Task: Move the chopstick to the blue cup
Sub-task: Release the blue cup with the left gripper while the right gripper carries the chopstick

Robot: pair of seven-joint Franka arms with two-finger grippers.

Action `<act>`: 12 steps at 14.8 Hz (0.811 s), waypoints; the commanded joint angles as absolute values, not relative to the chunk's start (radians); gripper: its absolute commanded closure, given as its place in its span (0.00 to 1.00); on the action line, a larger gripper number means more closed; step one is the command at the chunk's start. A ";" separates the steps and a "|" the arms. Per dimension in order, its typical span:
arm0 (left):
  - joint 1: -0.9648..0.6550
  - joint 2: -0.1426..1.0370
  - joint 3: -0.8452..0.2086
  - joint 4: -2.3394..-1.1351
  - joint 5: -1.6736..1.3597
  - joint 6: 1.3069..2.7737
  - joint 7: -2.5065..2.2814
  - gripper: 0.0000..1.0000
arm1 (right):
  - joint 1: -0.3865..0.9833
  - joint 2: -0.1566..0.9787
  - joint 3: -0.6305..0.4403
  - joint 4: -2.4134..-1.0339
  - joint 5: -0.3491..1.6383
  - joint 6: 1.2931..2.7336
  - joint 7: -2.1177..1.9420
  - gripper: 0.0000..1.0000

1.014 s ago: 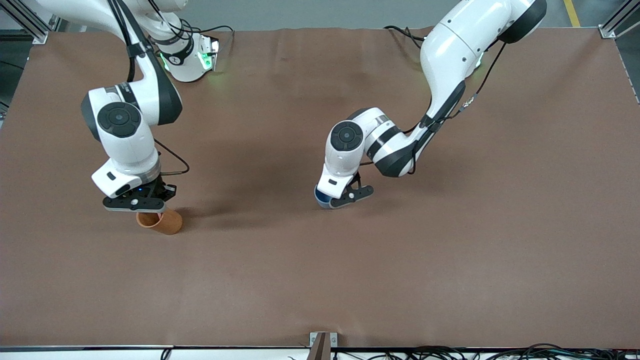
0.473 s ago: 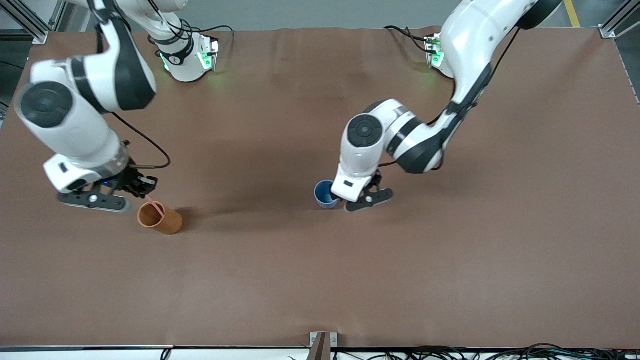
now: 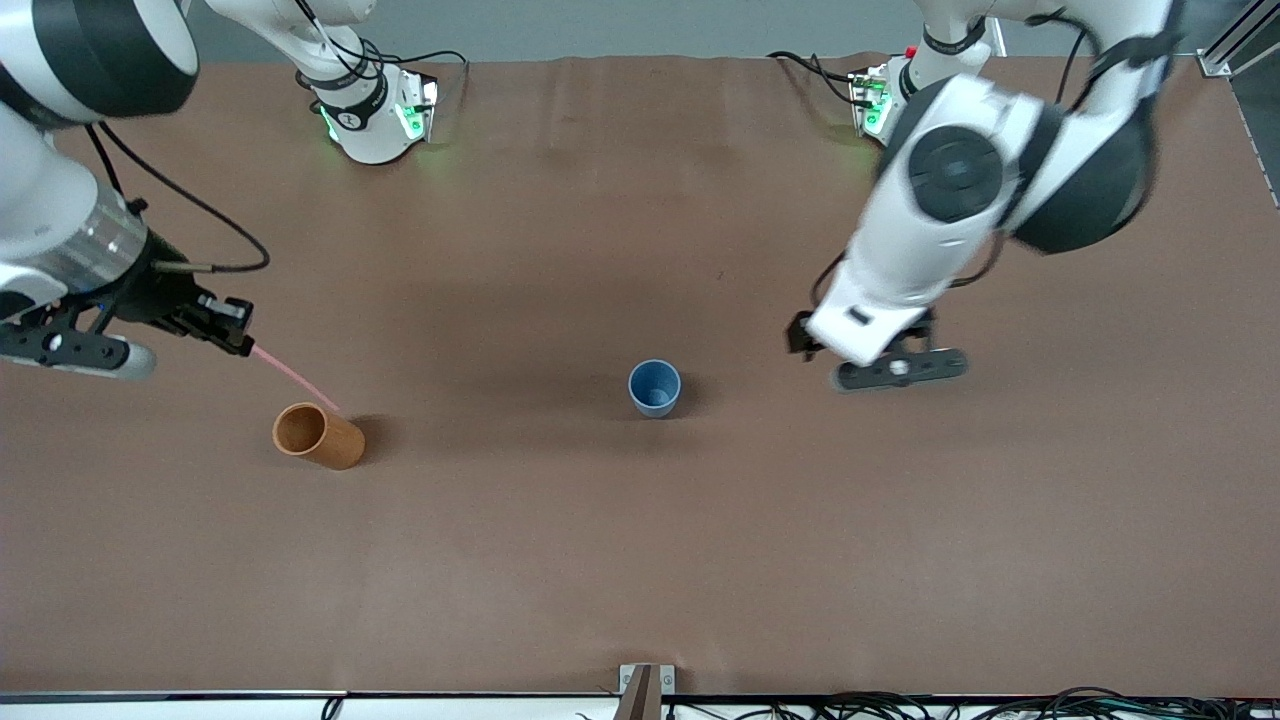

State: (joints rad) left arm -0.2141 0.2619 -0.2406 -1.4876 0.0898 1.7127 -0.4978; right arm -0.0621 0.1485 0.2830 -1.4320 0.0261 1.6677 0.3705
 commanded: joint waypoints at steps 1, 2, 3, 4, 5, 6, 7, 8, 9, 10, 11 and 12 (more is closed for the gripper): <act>-0.215 0.131 -0.108 -1.522 0.000 1.608 -0.253 0.00 | -0.063 0.132 0.388 -1.439 0.060 1.670 0.490 0.96; -0.201 0.099 -0.082 -1.520 -0.014 1.580 -0.183 0.00 | -0.061 0.135 0.441 -1.439 0.048 1.675 0.571 0.96; -0.177 0.081 -0.080 -1.522 -0.014 1.565 -0.128 0.00 | -0.061 0.140 0.496 -1.439 0.046 1.705 0.657 0.96; -0.149 0.062 -0.081 -1.519 -0.014 1.536 -0.083 0.00 | -0.060 0.144 0.540 -1.440 0.046 1.768 0.728 0.96; -0.140 0.049 -0.075 -1.516 -0.014 1.516 -0.062 0.00 | -0.054 0.168 0.576 -1.446 0.051 1.852 0.788 0.96; -0.135 0.037 -0.065 -1.517 -0.014 1.502 -0.058 0.00 | -0.035 0.208 0.616 -1.447 0.043 1.912 0.839 0.96; -0.132 0.014 -0.054 -1.525 -0.014 1.485 -0.058 0.00 | -0.023 0.242 0.652 -1.448 0.013 1.954 0.885 0.96; -0.132 -0.004 -0.052 -1.538 -0.014 1.485 -0.060 0.00 | -0.015 0.279 0.681 -1.448 -0.050 1.982 0.928 0.96; -0.117 -0.009 -0.049 -1.546 -0.012 1.485 -0.054 0.00 | -0.011 0.311 0.714 -1.448 -0.114 1.983 0.975 0.96; -0.076 -0.009 -0.046 -1.543 -0.020 1.485 -0.017 0.00 | 0.000 0.340 0.753 -1.448 -0.170 1.985 1.036 0.96; -0.060 -0.006 -0.049 -1.536 -0.037 1.485 -0.002 0.00 | 0.006 0.365 0.777 -1.448 -0.225 1.985 1.095 0.96; -0.060 0.000 -0.051 -1.523 -0.040 1.483 -0.008 0.00 | 0.017 0.386 0.799 -1.448 -0.276 1.985 1.130 0.97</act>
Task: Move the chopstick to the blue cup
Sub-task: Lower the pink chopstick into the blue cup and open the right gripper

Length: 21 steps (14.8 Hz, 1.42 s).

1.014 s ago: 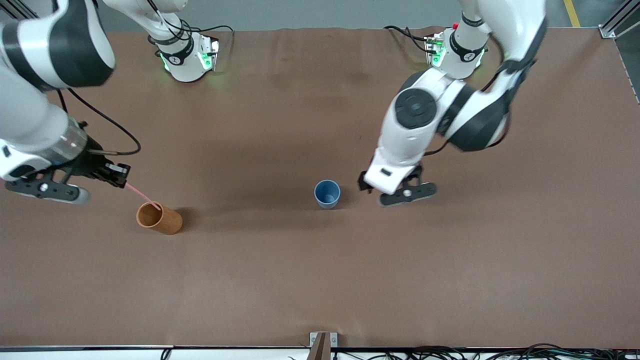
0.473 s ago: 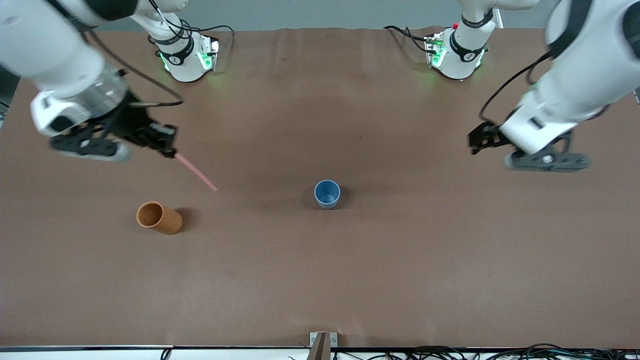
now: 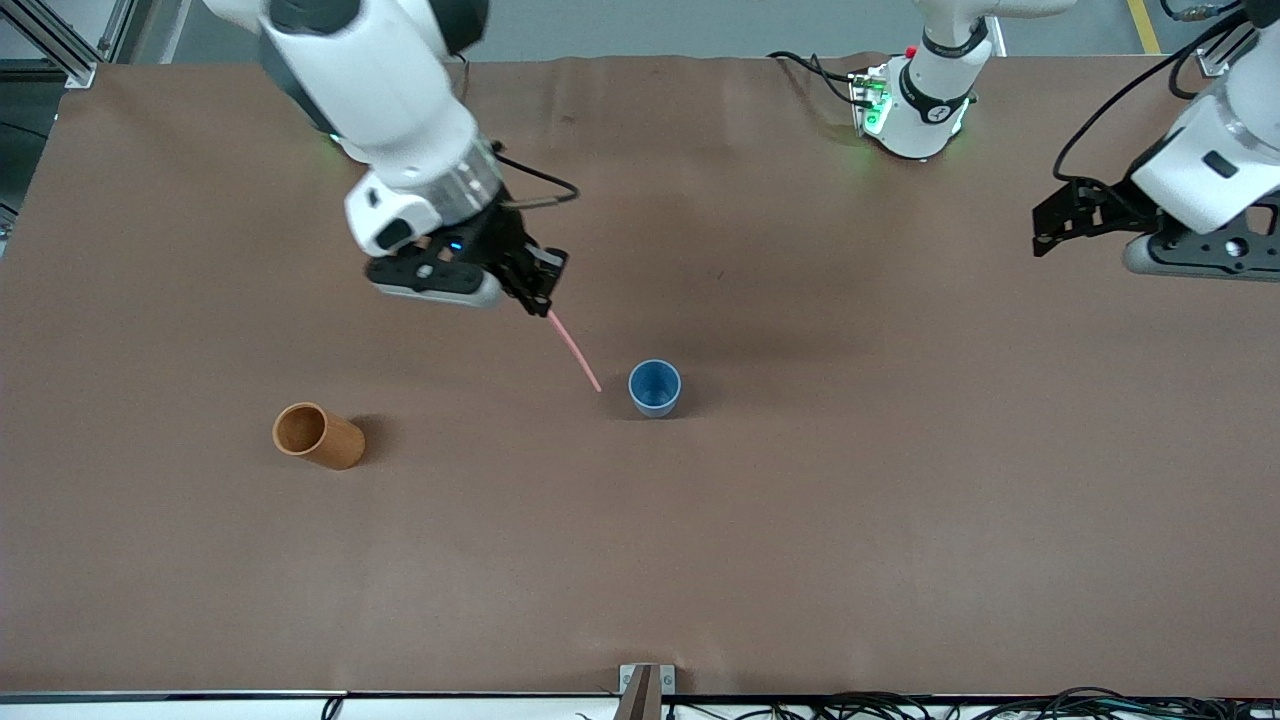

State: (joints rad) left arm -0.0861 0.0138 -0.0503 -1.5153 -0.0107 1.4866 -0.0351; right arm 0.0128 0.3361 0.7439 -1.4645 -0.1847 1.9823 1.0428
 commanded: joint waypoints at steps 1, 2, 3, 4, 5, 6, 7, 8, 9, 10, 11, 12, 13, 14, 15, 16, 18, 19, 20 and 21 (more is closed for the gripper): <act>-0.066 0.006 -0.052 -1.505 -0.035 1.483 -0.002 0.00 | 0.029 0.412 0.811 -1.448 -0.310 1.986 1.158 0.96; -0.069 0.009 -0.052 -1.500 -0.034 1.483 -0.006 0.00 | 0.046 0.431 0.811 -1.448 -0.333 1.993 1.175 0.97; -0.066 0.009 -0.054 -1.493 -0.038 1.483 -0.002 0.00 | 0.060 0.445 0.811 -1.448 -0.347 2.005 1.184 0.96; -0.066 0.009 -0.055 -1.491 -0.035 1.483 -0.005 0.00 | 0.067 0.455 0.811 -1.448 -0.350 2.008 1.187 0.96; -0.064 0.009 -0.054 -1.490 -0.032 1.483 -0.009 0.00 | 0.074 0.462 0.811 -1.448 -0.348 2.008 1.187 0.96; -0.064 0.011 -0.054 -1.489 -0.032 1.486 -0.011 0.00 | 0.077 0.463 0.811 -1.450 -0.347 2.008 1.189 0.96; -0.063 0.011 -0.054 -1.489 -0.043 1.497 -0.012 0.00 | 0.090 0.466 0.811 -1.451 -0.347 2.008 1.189 0.96; -0.060 0.011 -0.055 -1.489 -0.041 1.508 -0.012 0.00 | 0.097 0.480 0.811 -1.451 -0.350 2.009 1.195 0.96; -0.060 0.011 -0.054 -1.489 -0.041 1.512 -0.012 0.00 | 0.106 0.494 0.811 -1.451 -0.363 2.010 1.201 0.96; -0.060 0.012 -0.054 -1.489 -0.043 1.513 -0.011 0.00 | 0.110 0.512 0.811 -1.450 -0.388 2.011 1.209 0.96; -0.058 0.011 -0.054 -1.489 -0.043 1.511 -0.005 0.00 | 0.113 0.534 0.811 -1.450 -0.409 2.014 1.216 0.96; -0.058 0.012 -0.054 -1.489 -0.043 1.511 -0.006 0.00 | 0.118 0.549 0.811 -1.450 -0.425 2.038 1.221 0.95; -0.058 0.012 -0.054 -1.491 -0.043 1.512 -0.003 0.00 | 0.123 0.560 0.811 -1.454 -0.433 2.071 1.221 0.95; -0.057 0.015 -0.054 -1.490 -0.044 1.514 -0.002 0.00 | 0.129 0.574 0.811 -1.459 -0.437 2.091 1.220 0.95; -0.055 0.015 -0.051 -1.489 -0.043 1.514 0.008 0.00 | 0.130 0.590 0.811 -1.457 -0.454 2.104 1.220 0.93; -0.055 0.015 -0.049 -1.489 -0.041 1.514 0.011 0.00 | 0.130 0.601 0.811 -1.459 -0.477 2.115 1.221 0.92; -0.055 0.015 -0.048 -1.489 -0.038 1.514 0.009 0.00 | 0.136 0.618 0.811 -1.457 -0.492 2.120 1.221 0.90; -0.055 0.017 -0.048 -1.489 -0.035 1.514 0.009 0.00 | 0.140 0.623 0.811 -1.459 -0.503 2.128 1.221 0.86; -0.055 0.024 -0.048 -1.489 -0.037 1.514 0.002 0.00 | 0.140 0.623 0.810 -1.459 -0.506 2.137 1.221 0.79; -0.057 0.032 -0.048 -1.485 -0.037 1.514 0.003 0.00 | 0.137 0.623 0.810 -1.457 -0.506 2.140 1.220 0.65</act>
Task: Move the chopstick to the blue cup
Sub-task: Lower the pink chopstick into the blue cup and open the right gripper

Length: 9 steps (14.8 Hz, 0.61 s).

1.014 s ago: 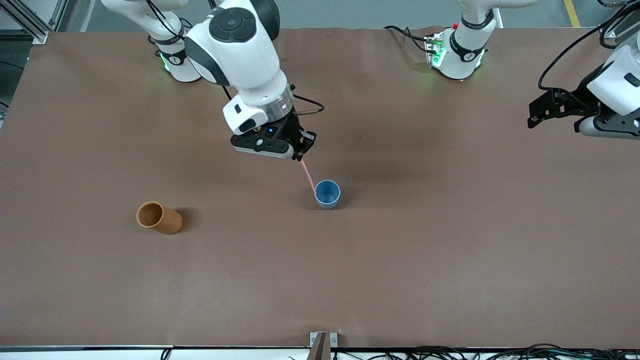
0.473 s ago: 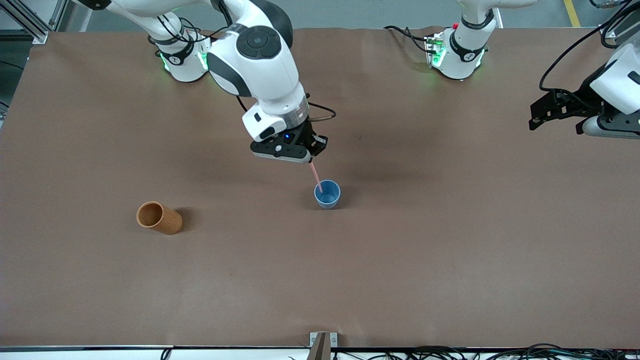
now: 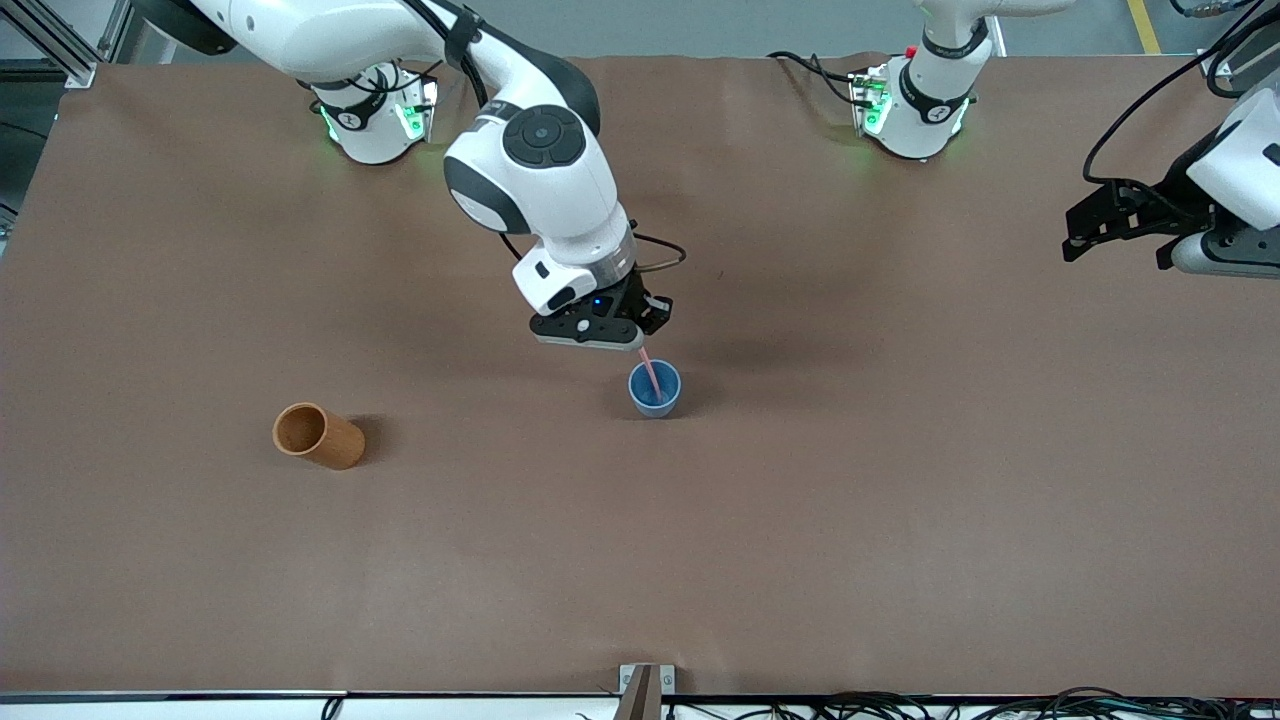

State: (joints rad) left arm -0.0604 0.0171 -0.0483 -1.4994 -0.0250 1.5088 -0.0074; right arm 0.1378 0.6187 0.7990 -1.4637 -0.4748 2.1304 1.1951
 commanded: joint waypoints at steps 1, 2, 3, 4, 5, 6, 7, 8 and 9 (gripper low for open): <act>-0.058 0.044 -0.048 -1.464 -0.037 1.514 0.005 0.00 | 0.126 0.621 0.810 -1.456 -0.511 2.140 1.216 0.32; -0.058 0.064 -0.048 -1.441 -0.040 1.513 0.002 0.00 | 0.120 0.612 0.811 -1.454 -0.511 2.138 1.215 0.10; -0.057 0.075 -0.048 -1.424 -0.041 1.513 0.000 0.00 | 0.104 0.603 0.811 -1.453 -0.511 2.132 1.215 0.00; -0.058 0.078 -0.048 -1.422 -0.040 1.513 0.006 0.00 | 0.085 0.577 0.813 -1.451 -0.509 2.131 1.198 0.00; -0.058 0.078 -0.048 -1.422 -0.040 1.513 0.008 0.00 | 0.066 0.551 0.815 -1.451 -0.506 2.129 1.198 0.00; -0.058 0.078 -0.048 -1.422 -0.037 1.513 0.008 0.00 | 0.055 0.526 0.813 -1.453 -0.502 2.126 1.195 0.00; -0.060 0.078 -0.049 -1.422 -0.037 1.513 0.006 0.00 | 0.037 0.503 0.813 -1.454 -0.502 2.114 1.180 0.00; -0.061 0.078 -0.049 -1.422 -0.037 1.513 0.008 0.00 | 0.020 0.480 0.811 -1.451 -0.500 2.077 1.146 0.00; -0.060 0.078 -0.049 -1.422 -0.035 1.513 0.009 0.00 | 0.002 0.450 0.810 -1.448 -0.497 2.027 1.102 0.00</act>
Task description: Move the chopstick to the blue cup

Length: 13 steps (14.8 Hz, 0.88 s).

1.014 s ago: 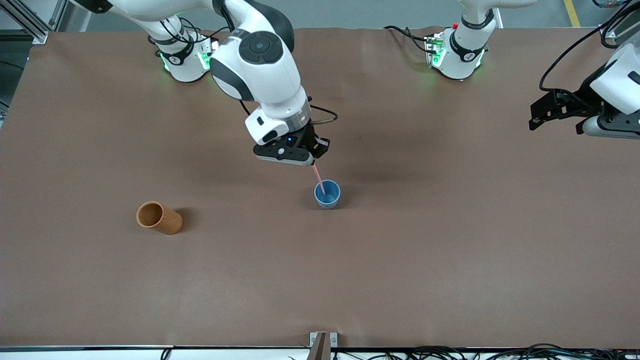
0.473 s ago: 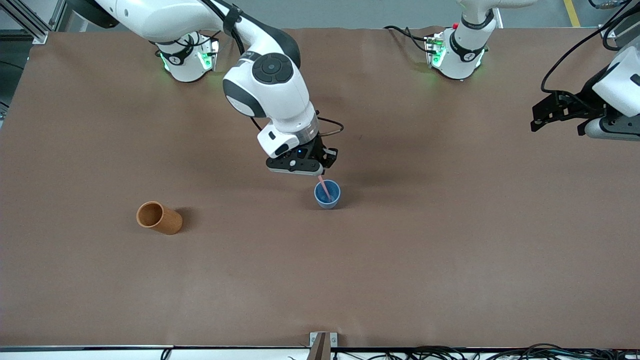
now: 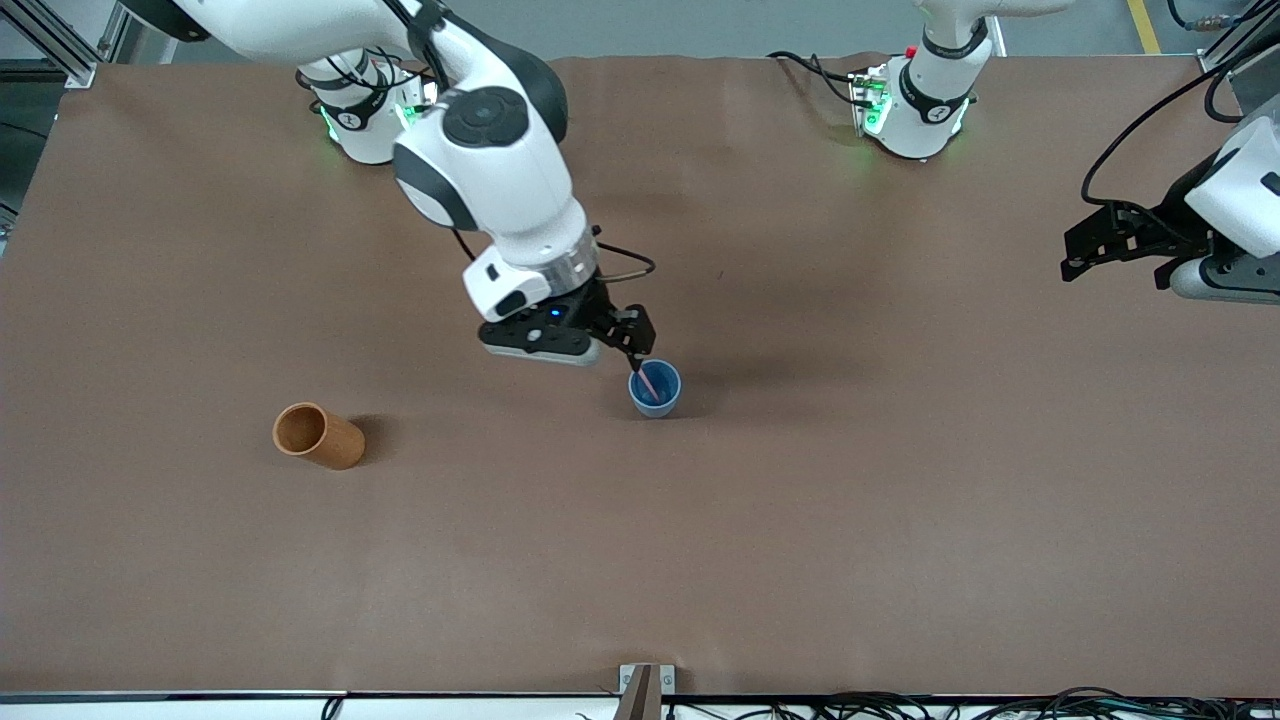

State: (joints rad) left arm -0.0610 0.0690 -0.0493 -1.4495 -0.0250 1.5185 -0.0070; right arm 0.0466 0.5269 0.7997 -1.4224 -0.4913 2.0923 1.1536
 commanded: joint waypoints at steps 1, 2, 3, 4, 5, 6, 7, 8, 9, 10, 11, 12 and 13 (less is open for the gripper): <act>-0.064 0.078 -0.049 -1.422 -0.035 1.513 0.006 0.00 | -0.020 0.413 0.805 -1.447 -0.483 1.988 1.073 0.00; -0.063 0.078 -0.051 -1.422 -0.037 1.513 0.002 0.00 | -0.038 0.378 0.790 -1.447 -0.459 1.965 1.043 0.00; -0.063 0.078 -0.049 -1.422 -0.037 1.513 0.006 0.00 | -0.055 0.345 0.763 -1.447 -0.419 1.956 0.995 0.00; -0.061 0.078 -0.049 -1.422 -0.037 1.513 0.009 0.00 | -0.057 0.318 0.712 -1.447 -0.364 1.956 0.927 0.00; -0.060 0.077 -0.051 -1.422 -0.037 1.513 0.011 0.00 | -0.057 0.281 0.642 -1.447 -0.286 1.956 0.843 0.00; -0.061 0.077 -0.051 -1.424 -0.037 1.513 0.011 0.00 | -0.057 0.234 0.576 -1.450 -0.223 1.953 0.763 0.00; -0.064 0.077 -0.052 -1.424 -0.035 1.513 0.009 0.00 | -0.055 0.188 0.505 -1.459 -0.177 1.939 0.685 0.00; -0.066 0.077 -0.052 -1.424 -0.034 1.513 0.008 0.00 | -0.055 0.157 0.450 -1.459 -0.148 1.878 0.608 0.00; -0.066 0.077 -0.052 -1.424 -0.031 1.513 0.008 0.00 | -0.060 0.129 0.402 -1.457 -0.131 1.803 0.519 0.00; -0.067 0.077 -0.052 -1.424 -0.031 1.513 0.006 0.00 | -0.064 0.094 0.355 -1.459 -0.126 1.745 0.443 0.00; -0.067 0.077 -0.052 -1.424 -0.031 1.513 -0.004 0.00 | -0.064 0.066 0.306 -1.459 -0.124 1.691 0.370 0.00; -0.067 0.077 -0.052 -1.424 -0.031 1.513 -0.005 0.00 | -0.064 0.048 0.260 -1.459 -0.115 1.646 0.301 0.00; -0.067 0.078 -0.052 -1.424 -0.031 1.513 -0.005 0.00 | -0.064 0.023 0.206 -1.459 -0.091 1.611 0.237 0.00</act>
State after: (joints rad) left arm -0.0651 0.0692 -0.0528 -1.4452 -0.0250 1.5185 -0.0063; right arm -0.0654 0.0936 0.2849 -1.4136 -0.1400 1.6563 0.3478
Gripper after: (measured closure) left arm 0.000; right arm 0.000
